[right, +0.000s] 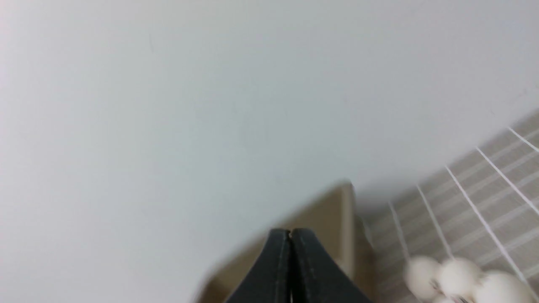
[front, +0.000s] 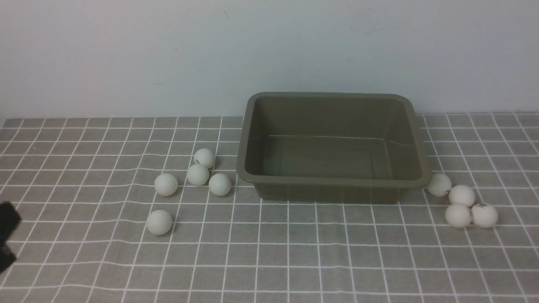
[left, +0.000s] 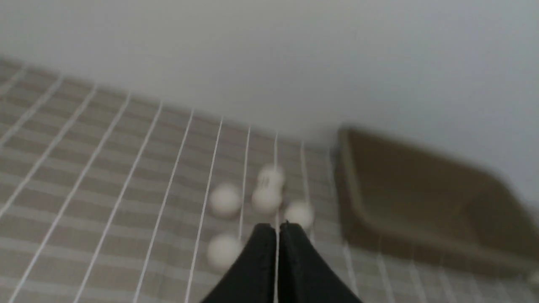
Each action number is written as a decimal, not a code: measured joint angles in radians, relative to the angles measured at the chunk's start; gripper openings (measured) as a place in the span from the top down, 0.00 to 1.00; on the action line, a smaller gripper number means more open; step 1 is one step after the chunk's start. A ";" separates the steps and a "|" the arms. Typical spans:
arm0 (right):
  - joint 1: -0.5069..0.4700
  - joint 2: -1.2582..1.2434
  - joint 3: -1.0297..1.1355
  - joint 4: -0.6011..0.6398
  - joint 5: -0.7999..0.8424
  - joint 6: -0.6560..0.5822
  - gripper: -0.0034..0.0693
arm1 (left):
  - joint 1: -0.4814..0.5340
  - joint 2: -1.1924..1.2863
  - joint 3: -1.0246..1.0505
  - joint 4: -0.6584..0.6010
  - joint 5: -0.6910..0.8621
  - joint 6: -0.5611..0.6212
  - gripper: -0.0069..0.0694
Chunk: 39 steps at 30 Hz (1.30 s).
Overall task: Put the table tennis balls into the box on the grey coffee tablecloth.
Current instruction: 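Reach for and grasp a ping pong ball on the table beside the basket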
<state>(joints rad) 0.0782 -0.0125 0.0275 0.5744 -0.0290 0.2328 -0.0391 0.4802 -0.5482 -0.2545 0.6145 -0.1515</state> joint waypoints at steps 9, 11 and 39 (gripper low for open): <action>0.000 0.001 -0.063 0.096 -0.018 0.006 0.97 | 0.000 0.626 -0.189 -0.023 0.210 0.282 0.92; 0.000 0.029 -0.152 0.066 0.118 -0.021 0.97 | 0.000 0.724 -0.221 -0.030 0.202 0.303 0.92; 0.000 0.836 -0.910 -0.403 1.063 -0.139 0.97 | -0.078 1.377 -0.460 -0.177 -0.128 0.500 0.31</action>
<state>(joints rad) 0.0782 0.8238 -0.8828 0.1715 1.0338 0.0941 -0.1171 1.8575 -1.0086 -0.4317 0.4864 0.3481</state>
